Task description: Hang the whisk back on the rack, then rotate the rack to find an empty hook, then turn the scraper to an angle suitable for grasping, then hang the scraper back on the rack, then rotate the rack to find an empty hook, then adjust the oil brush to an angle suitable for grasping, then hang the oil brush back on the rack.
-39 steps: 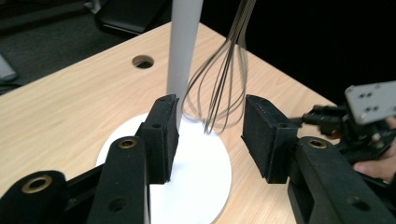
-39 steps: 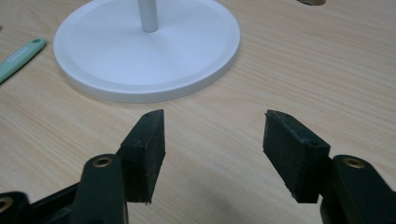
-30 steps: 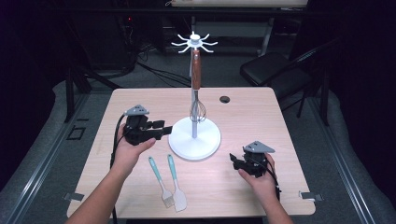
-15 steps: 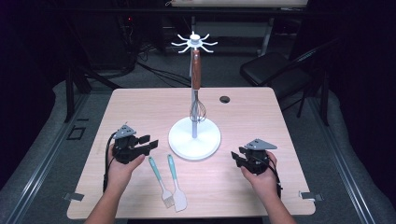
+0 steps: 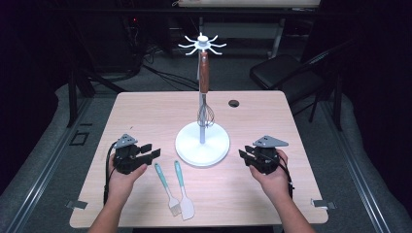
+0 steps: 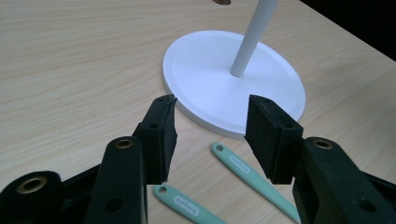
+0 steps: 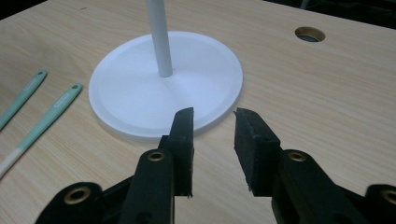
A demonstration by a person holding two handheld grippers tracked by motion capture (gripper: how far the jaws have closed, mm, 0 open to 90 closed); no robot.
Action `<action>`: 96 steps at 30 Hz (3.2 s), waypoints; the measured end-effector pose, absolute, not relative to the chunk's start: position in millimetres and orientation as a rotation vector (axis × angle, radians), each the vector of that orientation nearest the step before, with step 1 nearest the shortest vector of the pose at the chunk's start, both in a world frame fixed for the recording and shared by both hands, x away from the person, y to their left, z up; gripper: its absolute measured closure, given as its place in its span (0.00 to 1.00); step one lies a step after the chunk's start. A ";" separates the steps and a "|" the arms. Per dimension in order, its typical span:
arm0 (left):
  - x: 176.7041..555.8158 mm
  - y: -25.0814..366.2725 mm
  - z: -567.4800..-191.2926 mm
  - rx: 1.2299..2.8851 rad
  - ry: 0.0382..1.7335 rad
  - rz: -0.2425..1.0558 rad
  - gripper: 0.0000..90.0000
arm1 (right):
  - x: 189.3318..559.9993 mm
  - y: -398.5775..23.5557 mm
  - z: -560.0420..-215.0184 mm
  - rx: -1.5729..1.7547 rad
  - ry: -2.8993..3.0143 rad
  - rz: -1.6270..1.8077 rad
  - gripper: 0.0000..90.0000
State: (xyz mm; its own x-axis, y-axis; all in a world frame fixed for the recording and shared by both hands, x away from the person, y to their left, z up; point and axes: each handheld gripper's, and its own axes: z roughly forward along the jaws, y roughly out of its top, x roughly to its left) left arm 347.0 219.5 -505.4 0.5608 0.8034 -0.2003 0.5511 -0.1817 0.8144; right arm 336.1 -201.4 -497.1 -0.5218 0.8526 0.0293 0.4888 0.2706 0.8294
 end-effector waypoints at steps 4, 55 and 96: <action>346.9 221.2 -506.9 1.877 1.114 0.340 0.58 | 340.1 -200.3 -488.3 1.212 2.139 1.169 0.83; 349.4 220.4 -510.3 1.859 1.107 0.315 0.58 | 399.4 -152.9 -282.0 0.865 1.824 1.563 1.00; 350.6 222.3 -511.9 1.843 1.125 0.313 0.58 | 391.0 -115.5 -261.2 0.751 1.809 1.619 1.00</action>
